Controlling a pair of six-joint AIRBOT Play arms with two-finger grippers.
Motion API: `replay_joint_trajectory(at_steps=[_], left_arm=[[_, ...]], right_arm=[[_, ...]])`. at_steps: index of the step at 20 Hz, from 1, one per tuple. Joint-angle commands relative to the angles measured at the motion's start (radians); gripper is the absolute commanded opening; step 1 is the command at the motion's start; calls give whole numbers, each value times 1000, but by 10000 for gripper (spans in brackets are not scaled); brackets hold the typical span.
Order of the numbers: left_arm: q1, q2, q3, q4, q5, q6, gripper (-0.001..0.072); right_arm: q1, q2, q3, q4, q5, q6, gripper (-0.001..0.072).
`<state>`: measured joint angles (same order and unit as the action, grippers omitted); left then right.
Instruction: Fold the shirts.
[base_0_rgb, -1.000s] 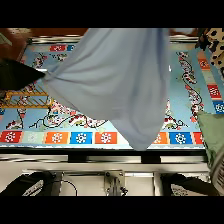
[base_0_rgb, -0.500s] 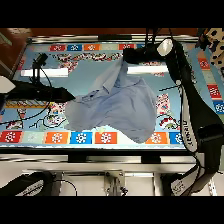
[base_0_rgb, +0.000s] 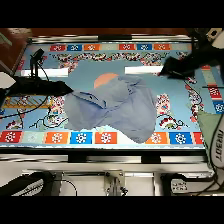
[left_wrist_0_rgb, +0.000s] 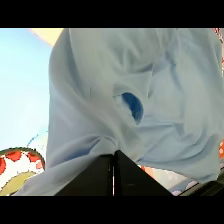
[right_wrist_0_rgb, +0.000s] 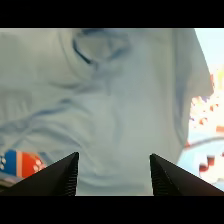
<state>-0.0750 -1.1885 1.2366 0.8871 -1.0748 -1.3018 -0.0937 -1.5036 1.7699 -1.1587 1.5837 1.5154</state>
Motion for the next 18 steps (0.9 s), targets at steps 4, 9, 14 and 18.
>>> replay_joint_trajectory(at_steps=[4,9,14,18], left_arm=[[39,-2,63,0,-116,12,28],[39,-2,64,0,-112,11,28],[40,-3,64,0,-111,12,28],[50,-2,65,0,-98,11,28]], right_arm=[[-79,444,-1015,127,-84,-29,575],[37,562,-1356,288,-415,-8,573],[185,478,-1357,273,-647,97,572],[241,411,-1326,306,-660,75,86]])
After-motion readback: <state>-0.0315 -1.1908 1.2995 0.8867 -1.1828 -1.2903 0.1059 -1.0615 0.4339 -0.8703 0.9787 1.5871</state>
